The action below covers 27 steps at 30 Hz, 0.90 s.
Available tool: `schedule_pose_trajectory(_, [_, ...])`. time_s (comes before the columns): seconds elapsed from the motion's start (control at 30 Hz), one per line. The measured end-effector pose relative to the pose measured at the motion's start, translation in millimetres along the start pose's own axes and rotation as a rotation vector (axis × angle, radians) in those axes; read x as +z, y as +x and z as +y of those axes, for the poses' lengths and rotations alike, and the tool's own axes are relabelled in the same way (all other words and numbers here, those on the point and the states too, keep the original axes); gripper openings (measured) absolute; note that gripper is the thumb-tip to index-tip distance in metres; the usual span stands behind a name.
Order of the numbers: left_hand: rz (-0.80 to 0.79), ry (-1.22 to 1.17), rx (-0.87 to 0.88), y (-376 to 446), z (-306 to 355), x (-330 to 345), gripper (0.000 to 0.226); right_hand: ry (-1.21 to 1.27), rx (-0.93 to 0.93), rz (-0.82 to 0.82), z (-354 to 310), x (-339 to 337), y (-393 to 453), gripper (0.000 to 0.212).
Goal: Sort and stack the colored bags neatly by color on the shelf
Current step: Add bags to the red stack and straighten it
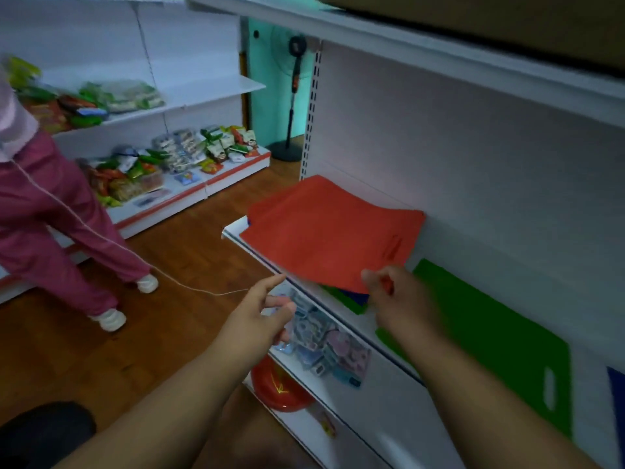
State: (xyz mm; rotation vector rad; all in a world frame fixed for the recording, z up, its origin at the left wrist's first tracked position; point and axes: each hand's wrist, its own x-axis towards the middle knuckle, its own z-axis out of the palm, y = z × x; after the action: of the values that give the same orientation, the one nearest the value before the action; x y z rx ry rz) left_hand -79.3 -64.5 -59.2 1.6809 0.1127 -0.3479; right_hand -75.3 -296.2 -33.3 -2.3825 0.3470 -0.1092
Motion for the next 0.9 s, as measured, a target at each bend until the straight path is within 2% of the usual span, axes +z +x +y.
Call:
schedule_pose_trajectory(0.13, [0.037,-0.243,-0.042,52.3,13.6,-22.5,0.040,-0.006,0.031,0.208,-4.9,-0.2,-18.3,0.004])
schedule_pose_trajectory(0.2, [0.083,-0.239,-0.031,70.9,10.0,-27.9,0.036,-0.020,0.054,0.250,-2.2,-0.4,-30.3,0.017])
schedule_pose_trajectory(0.27, [0.099,-0.118,-0.006,77.7,2.6,-28.4,0.032,-0.051,0.070,0.330,5.7,-6.1,-46.8,0.028])
schedule_pose_trajectory(0.33, [0.072,0.073,0.064,72.0,-2.5,-23.0,0.026,-0.109,0.076,0.411,13.2,-16.8,-66.5,0.031])
schedule_pose_trajectory(0.5, [-0.052,0.429,0.356,47.8,-2.2,11.2,0.024,-0.122,0.222,0.591,34.5,-42.8,-109.3,0.032])
schedule_pose_trajectory(0.7, [-0.214,0.532,0.610,15.6,4.3,76.2,0.025,-0.058,0.374,0.725,76.2,-76.1,-186.8,0.031])
schedule_pose_trajectory(0.9, [-0.391,0.594,0.849,-55.8,-0.7,184.6,0.023,-0.106,0.577,0.857,145.4,-118.6,-300.2,0.032])
